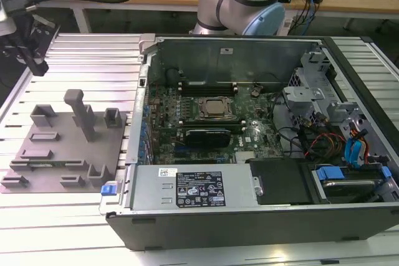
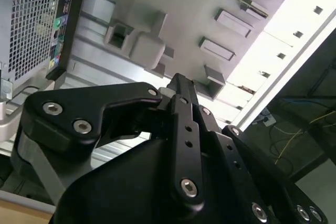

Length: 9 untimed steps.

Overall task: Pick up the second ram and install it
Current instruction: 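Reach for the second ram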

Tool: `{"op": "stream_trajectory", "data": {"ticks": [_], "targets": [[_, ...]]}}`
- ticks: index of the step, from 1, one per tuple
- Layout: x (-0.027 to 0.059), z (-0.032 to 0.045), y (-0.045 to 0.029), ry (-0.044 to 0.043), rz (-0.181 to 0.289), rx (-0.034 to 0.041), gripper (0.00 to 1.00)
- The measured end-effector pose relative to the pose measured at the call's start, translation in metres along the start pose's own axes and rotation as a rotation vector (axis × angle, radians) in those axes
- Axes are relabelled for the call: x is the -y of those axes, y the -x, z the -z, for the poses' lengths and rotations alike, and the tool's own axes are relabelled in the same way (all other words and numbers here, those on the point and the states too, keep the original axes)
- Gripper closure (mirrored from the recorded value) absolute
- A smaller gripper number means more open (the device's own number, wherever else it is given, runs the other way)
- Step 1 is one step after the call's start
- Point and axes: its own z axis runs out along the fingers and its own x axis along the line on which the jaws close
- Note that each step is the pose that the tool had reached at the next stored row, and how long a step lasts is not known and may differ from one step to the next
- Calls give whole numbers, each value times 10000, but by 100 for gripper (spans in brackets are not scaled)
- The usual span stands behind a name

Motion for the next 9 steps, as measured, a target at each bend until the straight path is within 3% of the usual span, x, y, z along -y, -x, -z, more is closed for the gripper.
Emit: {"op": "stream_trajectory", "data": {"ticks": [5,9], "targets": [[198,-2,-19,-50,0,6,92],[431,-11,-42,-83,3,7,92]]}}
